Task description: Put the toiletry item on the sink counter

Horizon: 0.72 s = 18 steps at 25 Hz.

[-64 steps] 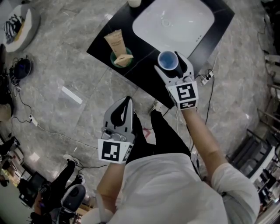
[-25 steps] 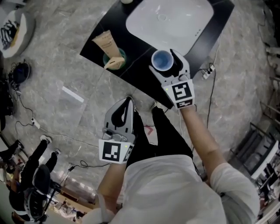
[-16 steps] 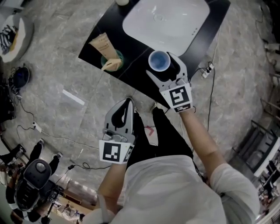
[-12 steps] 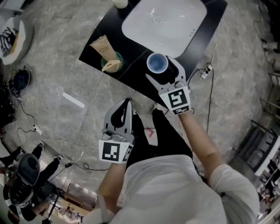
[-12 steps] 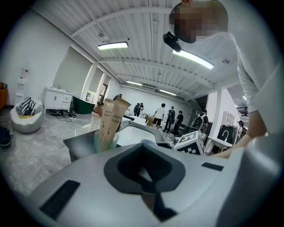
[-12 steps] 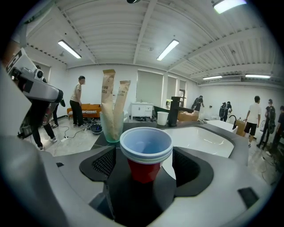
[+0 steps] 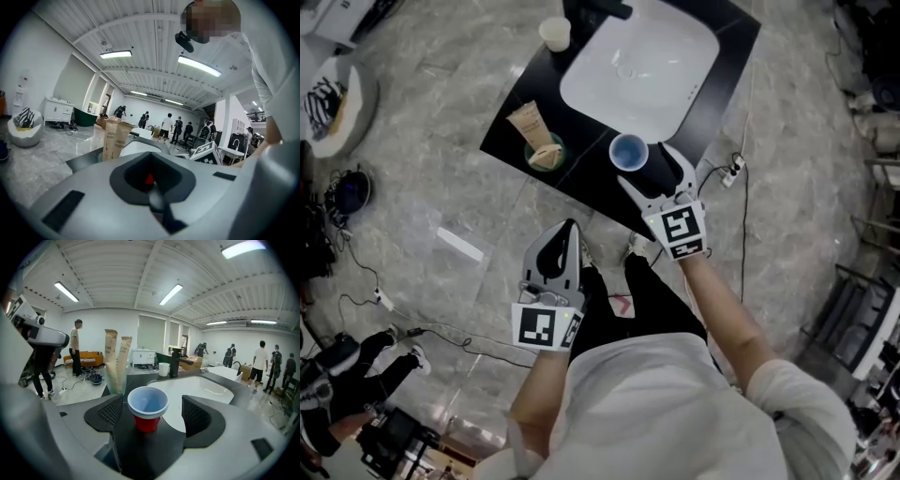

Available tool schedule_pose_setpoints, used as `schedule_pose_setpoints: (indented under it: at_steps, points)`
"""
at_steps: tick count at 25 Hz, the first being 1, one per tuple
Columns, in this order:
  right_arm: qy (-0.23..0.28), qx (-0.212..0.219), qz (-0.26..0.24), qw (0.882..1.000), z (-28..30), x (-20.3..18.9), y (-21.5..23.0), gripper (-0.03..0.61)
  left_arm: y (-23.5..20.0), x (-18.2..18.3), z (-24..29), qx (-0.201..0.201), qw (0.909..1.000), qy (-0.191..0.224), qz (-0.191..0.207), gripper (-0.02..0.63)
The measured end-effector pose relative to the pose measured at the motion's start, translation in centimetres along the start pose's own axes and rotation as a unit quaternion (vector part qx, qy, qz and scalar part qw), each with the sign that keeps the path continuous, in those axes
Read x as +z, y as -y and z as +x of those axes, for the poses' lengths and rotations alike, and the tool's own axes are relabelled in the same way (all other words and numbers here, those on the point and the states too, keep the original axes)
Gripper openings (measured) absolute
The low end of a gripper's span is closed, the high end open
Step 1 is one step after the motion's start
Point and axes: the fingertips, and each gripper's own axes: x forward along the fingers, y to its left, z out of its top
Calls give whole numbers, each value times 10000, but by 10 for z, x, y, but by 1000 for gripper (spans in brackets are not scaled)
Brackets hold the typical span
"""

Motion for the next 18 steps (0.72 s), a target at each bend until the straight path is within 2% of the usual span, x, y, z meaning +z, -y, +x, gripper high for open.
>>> schedule_pose_setpoints:
  at_steps: [6,12,18]
  points:
    - [95,-25,221,9997,-22,17,-4,385,1,17,-3,-47,9998,175,55,2]
    - [335,-310,612,9971,-45,46,16,385,5,38,-1,-142,9991,363,135,2]
    - [541,-316,627,9961,-61,76,20,383,3,56,-2,-101,9985,499,212,2]
